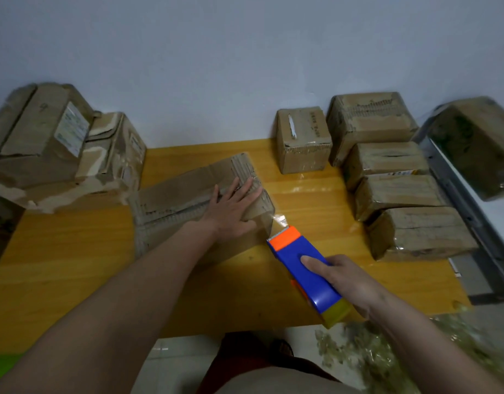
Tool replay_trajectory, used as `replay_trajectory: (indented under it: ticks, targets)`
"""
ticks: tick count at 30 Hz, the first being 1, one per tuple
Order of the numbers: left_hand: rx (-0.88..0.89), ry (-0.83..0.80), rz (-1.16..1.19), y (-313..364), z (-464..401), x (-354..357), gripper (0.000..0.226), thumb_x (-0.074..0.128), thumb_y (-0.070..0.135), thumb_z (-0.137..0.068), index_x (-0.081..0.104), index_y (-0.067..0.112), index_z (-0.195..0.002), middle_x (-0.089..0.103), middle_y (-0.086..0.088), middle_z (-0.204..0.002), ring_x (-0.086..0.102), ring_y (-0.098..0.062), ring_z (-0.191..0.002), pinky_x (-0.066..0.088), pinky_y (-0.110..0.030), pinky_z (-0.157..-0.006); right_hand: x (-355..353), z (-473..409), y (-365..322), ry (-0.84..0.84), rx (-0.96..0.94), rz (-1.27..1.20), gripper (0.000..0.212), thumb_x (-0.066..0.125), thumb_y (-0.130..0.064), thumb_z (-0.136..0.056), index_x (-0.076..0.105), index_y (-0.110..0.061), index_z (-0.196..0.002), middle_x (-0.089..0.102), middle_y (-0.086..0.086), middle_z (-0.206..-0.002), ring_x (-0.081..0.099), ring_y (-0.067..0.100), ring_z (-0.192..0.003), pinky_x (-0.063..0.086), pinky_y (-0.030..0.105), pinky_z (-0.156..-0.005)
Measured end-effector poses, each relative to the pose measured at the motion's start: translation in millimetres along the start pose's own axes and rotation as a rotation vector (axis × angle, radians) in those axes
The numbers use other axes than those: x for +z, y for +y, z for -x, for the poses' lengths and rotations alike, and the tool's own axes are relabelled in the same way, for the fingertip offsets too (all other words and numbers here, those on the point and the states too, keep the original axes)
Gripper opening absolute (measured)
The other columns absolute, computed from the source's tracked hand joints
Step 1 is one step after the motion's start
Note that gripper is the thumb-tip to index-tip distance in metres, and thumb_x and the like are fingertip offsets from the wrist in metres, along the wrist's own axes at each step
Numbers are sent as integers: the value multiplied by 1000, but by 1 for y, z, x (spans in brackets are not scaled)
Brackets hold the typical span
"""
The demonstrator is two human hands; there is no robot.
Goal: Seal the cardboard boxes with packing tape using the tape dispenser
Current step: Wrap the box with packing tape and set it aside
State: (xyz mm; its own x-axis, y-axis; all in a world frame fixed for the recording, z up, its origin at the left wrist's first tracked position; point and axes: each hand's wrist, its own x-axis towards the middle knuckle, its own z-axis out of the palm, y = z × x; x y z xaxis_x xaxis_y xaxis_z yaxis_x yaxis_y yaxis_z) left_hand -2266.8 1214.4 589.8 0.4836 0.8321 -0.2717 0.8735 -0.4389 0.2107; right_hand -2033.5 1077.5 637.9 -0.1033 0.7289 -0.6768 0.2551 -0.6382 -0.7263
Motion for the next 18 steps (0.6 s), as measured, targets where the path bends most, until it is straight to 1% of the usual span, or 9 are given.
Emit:
replay_trajectory:
  ticks: [2,3,5,6,8,10,14,17,18]
  targets:
    - [-47,60,80,8,0,3,70,30,63,-94,1,38,-152,-14,9,-160,-18,-18,-146,-14,-58,-114,1,-8,0,32,19,39,42,62,-44,-87,67,-4,-78,68,8,-67,61,15,-52,45,22,-52]
    - [-89,93,101,13,-1,6,72,27,69,-91,5,38,-152,-11,11,-160,-16,-17,-147,-15,-57,-114,2,-12,0,55,26,68,43,62,-45,-87,65,-4,-76,66,8,-65,60,14,-50,44,23,-51]
    - [-167,136,49,23,-3,12,80,26,77,-85,6,37,-152,-10,11,-161,-13,-19,-147,-15,-54,-113,3,-22,-3,108,33,158,44,61,-47,-87,58,-8,-68,59,4,-56,54,13,-45,39,22,-47]
    - [-190,144,-4,27,-4,13,82,26,78,-84,4,36,-152,-10,9,-161,-12,-20,-148,-14,-53,-113,3,-28,-4,136,40,208,46,60,-48,-88,52,-10,-64,54,2,-53,50,13,-43,36,22,-45]
    - [-215,156,-84,31,-7,17,83,24,77,-86,-1,34,-153,-10,5,-161,-11,-24,-148,-11,-52,-116,3,-40,-7,180,52,315,47,58,-50,-89,44,-12,-65,46,3,-56,46,16,-48,33,25,-48]
    - [-226,163,-120,35,-9,18,81,22,74,-88,-3,32,-153,-8,3,-162,-9,-26,-148,-10,-50,-117,6,-52,-10,218,55,426,48,56,-52,-89,42,-11,-68,46,4,-61,44,19,-54,31,29,-52]
    - [-225,182,-164,39,-13,18,75,20,70,-91,-1,33,-153,-4,1,-162,-5,-28,-148,-10,-47,-116,2,-75,-20,310,39,762,45,50,-53,-91,45,-15,-68,50,3,-65,47,18,-56,30,31,-47]
    - [-238,213,-139,35,-9,19,74,22,69,-92,0,33,-153,-1,0,-162,-2,-27,-148,-9,-46,-116,-17,-80,6,265,164,796,43,50,-47,-94,46,-14,-66,50,3,-61,46,17,-53,31,29,-48]
    - [-237,227,-121,34,-7,20,75,24,70,-91,1,34,-153,-1,1,-162,-1,-27,-148,-9,-45,-117,-24,-80,21,298,182,760,44,49,-47,-95,45,-14,-65,50,4,-60,46,18,-52,30,29,-48]
